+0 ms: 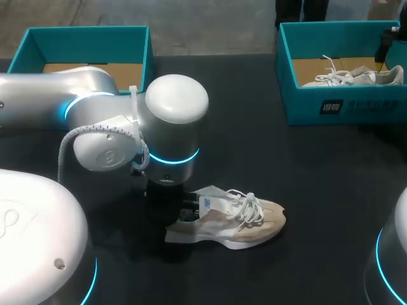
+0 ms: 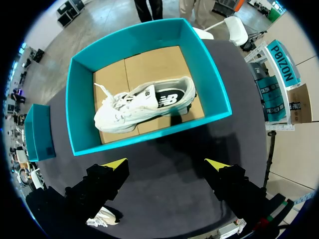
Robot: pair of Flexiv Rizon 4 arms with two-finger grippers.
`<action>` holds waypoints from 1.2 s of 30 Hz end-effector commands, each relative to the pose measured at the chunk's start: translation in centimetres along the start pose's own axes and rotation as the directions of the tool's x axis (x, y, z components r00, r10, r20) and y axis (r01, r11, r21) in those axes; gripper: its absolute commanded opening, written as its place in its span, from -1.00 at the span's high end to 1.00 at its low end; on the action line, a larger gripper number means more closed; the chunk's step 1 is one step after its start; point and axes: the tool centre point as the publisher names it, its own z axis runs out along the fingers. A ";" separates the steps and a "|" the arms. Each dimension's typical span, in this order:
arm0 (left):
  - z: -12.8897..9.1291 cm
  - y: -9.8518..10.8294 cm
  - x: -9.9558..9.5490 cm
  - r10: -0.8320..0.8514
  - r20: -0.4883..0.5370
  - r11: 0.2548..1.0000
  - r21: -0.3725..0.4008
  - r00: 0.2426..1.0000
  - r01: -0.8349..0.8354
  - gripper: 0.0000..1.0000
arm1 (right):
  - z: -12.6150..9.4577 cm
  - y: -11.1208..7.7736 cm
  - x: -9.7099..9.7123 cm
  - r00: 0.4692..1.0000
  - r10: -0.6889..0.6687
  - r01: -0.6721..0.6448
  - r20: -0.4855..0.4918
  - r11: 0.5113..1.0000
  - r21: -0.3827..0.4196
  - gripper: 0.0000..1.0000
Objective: Take the shoe out of the shoebox, open the shoe tongue, remove and reinsert the insole, then place the shoe into the shoebox
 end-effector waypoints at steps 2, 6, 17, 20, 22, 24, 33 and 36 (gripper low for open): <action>-0.4 -0.4 0.8 0.003 0.033 1.000 -0.013 0.999 -0.003 -0.51 | 0.0 -0.1 0.0 1.000 0.002 -0.002 -0.001 1.000 -0.002 -1.00; -1.5 -0.8 1.1 0.024 0.051 0.999 -0.036 0.998 -0.022 -1.00 | 0.0 -0.1 0.0 1.000 0.002 -0.002 -0.001 1.000 -0.002 -1.00; -6.6 -1.6 3.1 0.020 0.183 0.998 -0.059 0.983 -0.009 -1.00 | 0.0 -0.1 0.0 1.000 0.002 -0.002 -0.001 1.000 -0.002 -1.00; -7.8 -1.7 3.9 0.008 0.213 0.999 -0.034 0.977 -0.001 -1.00 | 0.0 -0.1 0.0 1.000 0.002 -0.002 -0.001 1.000 -0.002 -1.00; -8.4 -2.0 4.3 0.001 0.235 1.000 -0.010 0.972 0.001 -1.00 | 0.0 -0.1 0.0 1.000 0.002 -0.002 -0.001 1.000 -0.002 -1.00; -8.9 -2.3 4.7 -0.009 0.249 1.000 -0.005 0.968 0.011 -1.00 | 0.0 -0.1 0.0 1.000 0.002 -0.002 -0.001 1.000 -0.002 -1.00; -11.3 -3.7 6.5 -0.044 0.301 0.999 0.015 0.953 0.041 -1.00 | 0.0 -0.1 0.0 1.000 0.002 -0.002 -0.001 1.000 -0.002 -1.00; -11.7 -4.0 6.8 -0.055 0.316 0.998 0.034 0.947 0.046 -1.00 | 0.0 -0.1 0.0 1.000 0.002 -0.002 -0.001 1.000 -0.002 -1.00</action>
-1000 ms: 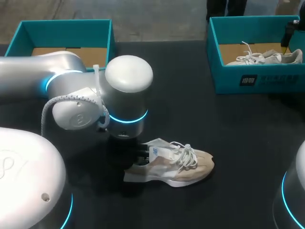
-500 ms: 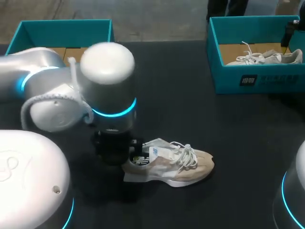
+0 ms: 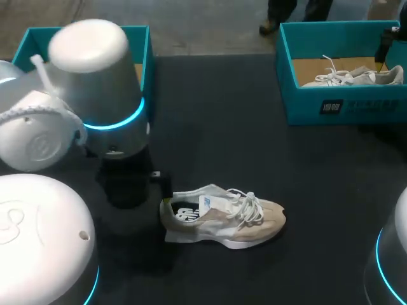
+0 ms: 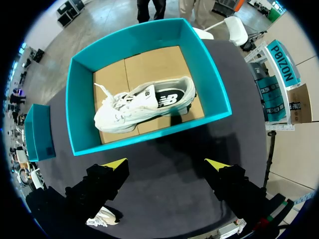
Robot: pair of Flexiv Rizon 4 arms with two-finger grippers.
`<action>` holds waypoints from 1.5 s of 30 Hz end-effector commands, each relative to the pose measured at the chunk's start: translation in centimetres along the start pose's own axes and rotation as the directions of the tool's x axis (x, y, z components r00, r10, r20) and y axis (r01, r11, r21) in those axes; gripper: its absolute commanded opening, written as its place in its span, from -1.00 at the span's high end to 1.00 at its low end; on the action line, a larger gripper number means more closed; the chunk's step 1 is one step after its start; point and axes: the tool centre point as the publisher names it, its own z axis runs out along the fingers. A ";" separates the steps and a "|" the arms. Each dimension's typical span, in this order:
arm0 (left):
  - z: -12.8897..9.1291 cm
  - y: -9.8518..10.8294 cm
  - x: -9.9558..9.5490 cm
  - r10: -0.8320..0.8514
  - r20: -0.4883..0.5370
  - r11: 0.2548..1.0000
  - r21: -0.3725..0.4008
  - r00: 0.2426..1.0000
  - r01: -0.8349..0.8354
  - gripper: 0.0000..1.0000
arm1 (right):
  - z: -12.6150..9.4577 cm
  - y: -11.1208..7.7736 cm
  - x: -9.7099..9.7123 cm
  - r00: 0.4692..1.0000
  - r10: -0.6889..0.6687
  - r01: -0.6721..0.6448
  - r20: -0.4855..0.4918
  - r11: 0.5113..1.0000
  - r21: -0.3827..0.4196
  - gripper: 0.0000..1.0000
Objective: Take the shoe out of the shoebox, open the shoe tongue, remove and reinsert the insole, then place the shoe into the shoebox
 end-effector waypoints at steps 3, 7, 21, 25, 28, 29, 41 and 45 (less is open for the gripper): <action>-2.0 -0.9 2.6 -0.052 0.109 0.999 0.019 0.993 0.050 -1.00 | 0.0 -0.1 0.0 1.000 0.002 -0.002 -0.001 1.000 -0.002 -1.00; -2.4 -0.8 2.9 -0.154 0.161 0.985 0.102 0.975 0.139 -1.00 | 0.0 -0.1 0.0 1.000 0.002 -0.002 -0.001 1.000 -0.002 -1.00; -3.6 -1.5 3.9 -0.342 0.232 0.929 0.231 0.911 0.290 -1.00 | 0.0 -0.1 0.0 1.000 0.002 -0.002 -0.001 1.000 -0.002 -1.00; -3.6 -1.5 3.9 -0.342 0.232 0.929 0.231 0.911 0.290 -1.00 | 0.0 -0.1 0.0 1.000 0.002 -0.002 -0.001 1.000 -0.002 -1.00; -3.6 -1.5 3.9 -0.342 0.232 0.929 0.231 0.911 0.290 -1.00 | 0.0 -0.1 0.0 1.000 0.002 -0.002 -0.001 1.000 -0.002 -1.00; -3.6 -1.5 3.9 -0.342 0.232 0.929 0.231 0.911 0.290 -1.00 | 0.0 -0.1 0.0 1.000 0.002 -0.002 -0.001 1.000 -0.002 -1.00; -1.0 0.8 9.5 -0.686 0.146 0.662 0.533 0.713 0.527 -1.00 | 0.0 -0.1 0.0 1.000 0.002 -0.002 -0.001 1.000 -0.002 -1.00; -0.8 1.2 10.9 -0.756 0.120 0.579 0.579 0.643 0.573 -1.00 | 0.0 -0.1 0.0 1.000 0.002 -0.002 -0.001 1.000 -0.002 -1.00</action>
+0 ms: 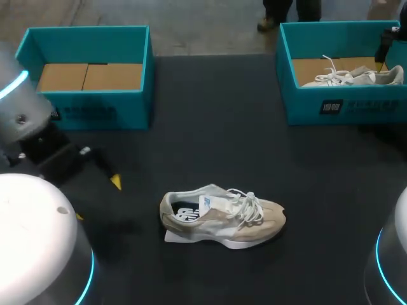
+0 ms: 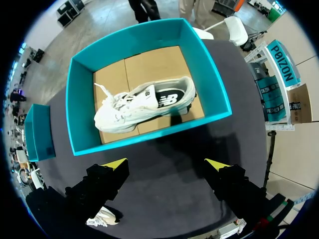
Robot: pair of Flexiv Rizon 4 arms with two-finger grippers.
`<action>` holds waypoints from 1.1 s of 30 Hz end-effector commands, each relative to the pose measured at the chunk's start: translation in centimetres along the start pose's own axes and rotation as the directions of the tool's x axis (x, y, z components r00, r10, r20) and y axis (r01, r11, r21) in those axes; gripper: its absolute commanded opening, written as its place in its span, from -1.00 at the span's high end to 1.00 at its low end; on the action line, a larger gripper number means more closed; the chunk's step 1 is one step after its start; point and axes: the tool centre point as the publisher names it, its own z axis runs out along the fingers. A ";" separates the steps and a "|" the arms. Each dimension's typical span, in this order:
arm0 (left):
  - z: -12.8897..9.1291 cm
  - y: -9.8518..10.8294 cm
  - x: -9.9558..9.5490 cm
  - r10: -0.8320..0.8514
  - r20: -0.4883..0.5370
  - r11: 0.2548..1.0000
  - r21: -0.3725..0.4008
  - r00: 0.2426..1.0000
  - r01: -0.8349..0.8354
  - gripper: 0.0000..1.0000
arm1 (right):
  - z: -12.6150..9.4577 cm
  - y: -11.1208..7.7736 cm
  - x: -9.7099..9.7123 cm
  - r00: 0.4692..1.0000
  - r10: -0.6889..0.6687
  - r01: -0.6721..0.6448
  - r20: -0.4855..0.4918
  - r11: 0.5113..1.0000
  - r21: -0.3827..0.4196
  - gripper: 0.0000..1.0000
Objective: Take the shoe out of the shoebox, open the shoe tongue, remove and reinsert the insole, then place the shoe into the shoebox
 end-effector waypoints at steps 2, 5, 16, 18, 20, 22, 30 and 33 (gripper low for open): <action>-0.4 2.2 0.6 -0.229 0.040 0.958 0.184 0.973 0.218 -1.00 | 0.0 -0.1 0.0 1.000 0.002 -0.002 -0.001 1.000 -0.002 -1.00; -0.6 2.2 0.6 -0.277 0.049 0.942 0.211 0.960 0.262 -1.00 | 0.0 -0.1 0.0 1.000 0.002 -0.002 -0.001 1.000 -0.002 -1.00; 1.4 2.1 1.9 -0.481 0.082 0.818 0.402 0.873 0.412 -1.00 | 0.0 -0.1 0.0 1.000 0.002 -0.002 -0.001 1.000 -0.002 -1.00; 2.0 1.9 2.3 -0.503 0.091 0.802 0.420 0.859 0.425 -1.00 | 0.0 -0.1 0.0 1.000 0.002 -0.002 -0.001 1.000 -0.002 -1.00; 2.4 1.9 2.5 -0.525 0.080 0.784 0.434 0.847 0.444 -1.00 | 0.0 -0.1 0.0 1.000 0.002 -0.002 -0.001 1.000 -0.002 -1.00; 2.4 1.9 2.6 -0.529 0.083 0.787 0.421 0.845 0.451 -1.00 | 0.0 -0.1 0.0 1.000 0.002 -0.002 -0.001 1.000 -0.002 -1.00; 2.4 1.9 2.6 -0.529 0.083 0.787 0.421 0.845 0.451 -1.00 | 0.0 -0.1 0.0 1.000 0.002 -0.002 -0.001 1.000 -0.002 -1.00; 2.4 1.9 2.6 -0.529 0.083 0.787 0.421 0.845 0.451 -1.00 | 0.0 -0.1 0.0 1.000 0.002 -0.002 -0.001 1.000 -0.002 -1.00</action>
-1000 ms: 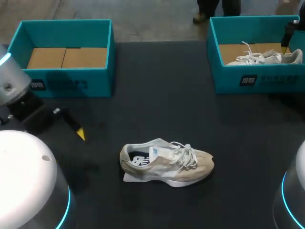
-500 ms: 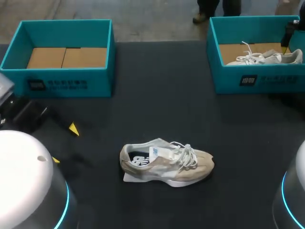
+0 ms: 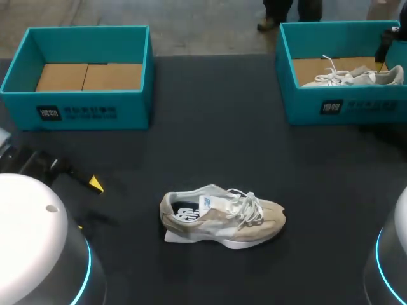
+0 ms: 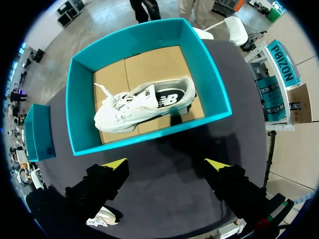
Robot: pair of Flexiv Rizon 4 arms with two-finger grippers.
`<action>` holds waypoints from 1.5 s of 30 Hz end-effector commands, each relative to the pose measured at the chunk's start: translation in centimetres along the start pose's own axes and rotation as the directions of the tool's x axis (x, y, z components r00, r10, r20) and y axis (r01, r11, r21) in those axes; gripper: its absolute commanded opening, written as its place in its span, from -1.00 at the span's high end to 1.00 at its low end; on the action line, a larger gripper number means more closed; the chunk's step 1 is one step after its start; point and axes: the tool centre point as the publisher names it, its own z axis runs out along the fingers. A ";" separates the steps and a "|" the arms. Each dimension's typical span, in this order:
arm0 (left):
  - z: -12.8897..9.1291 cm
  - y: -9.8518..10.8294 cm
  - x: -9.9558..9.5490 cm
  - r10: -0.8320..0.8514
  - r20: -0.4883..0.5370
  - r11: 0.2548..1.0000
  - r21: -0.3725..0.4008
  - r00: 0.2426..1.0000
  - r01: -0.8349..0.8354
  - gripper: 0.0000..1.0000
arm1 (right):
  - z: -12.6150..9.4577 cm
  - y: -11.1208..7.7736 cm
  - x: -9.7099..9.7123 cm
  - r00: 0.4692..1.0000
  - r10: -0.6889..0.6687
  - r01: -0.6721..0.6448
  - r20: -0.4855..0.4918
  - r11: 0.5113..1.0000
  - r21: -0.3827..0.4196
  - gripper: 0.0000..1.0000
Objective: Take the shoe out of the shoebox, open the shoe tongue, remove and reinsert the insole, then place the shoe into the shoebox
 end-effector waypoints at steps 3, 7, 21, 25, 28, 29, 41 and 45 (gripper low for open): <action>1.2 1.3 0.1 -0.058 0.016 0.998 0.006 0.998 0.058 -1.00 | 0.0 -0.1 0.0 1.000 0.002 -0.002 -0.001 1.000 -0.002 -1.00; 1.7 3.8 -0.1 -0.152 0.045 0.983 0.113 0.987 0.146 -1.00 | 0.0 -0.1 0.0 1.000 0.002 -0.002 -0.001 1.000 -0.002 -1.00; 3.4 7.2 -0.7 -0.214 0.056 0.932 0.309 0.975 0.187 -1.00 | 0.0 -0.1 0.0 1.000 0.002 -0.002 -0.001 1.000 -0.002 -1.00; 3.9 7.2 -0.7 -0.212 0.061 0.919 0.351 0.975 0.178 -1.00 | 0.0 -0.1 0.0 1.000 0.002 -0.002 -0.001 1.000 -0.002 -1.00; 4.3 7.0 -0.8 -0.210 0.066 0.908 0.383 0.975 0.169 -1.00 | 0.0 -0.1 0.0 1.000 0.002 -0.002 -0.001 1.000 -0.002 -1.00; 4.3 7.0 -0.8 -0.213 0.077 0.907 0.387 0.974 0.168 -1.00 | 0.0 -0.1 0.0 1.000 0.002 -0.002 -0.001 1.000 -0.002 -1.00; 3.8 4.7 -1.0 -0.226 0.093 0.882 0.442 0.970 0.163 -1.00 | 0.0 -0.1 0.0 1.000 0.002 -0.002 -0.001 1.000 -0.002 -1.00; 3.7 4.3 -1.1 -0.231 0.083 0.895 0.409 0.969 0.179 -1.00 | 0.0 -0.1 0.0 1.000 0.002 -0.002 -0.001 1.000 -0.002 -1.00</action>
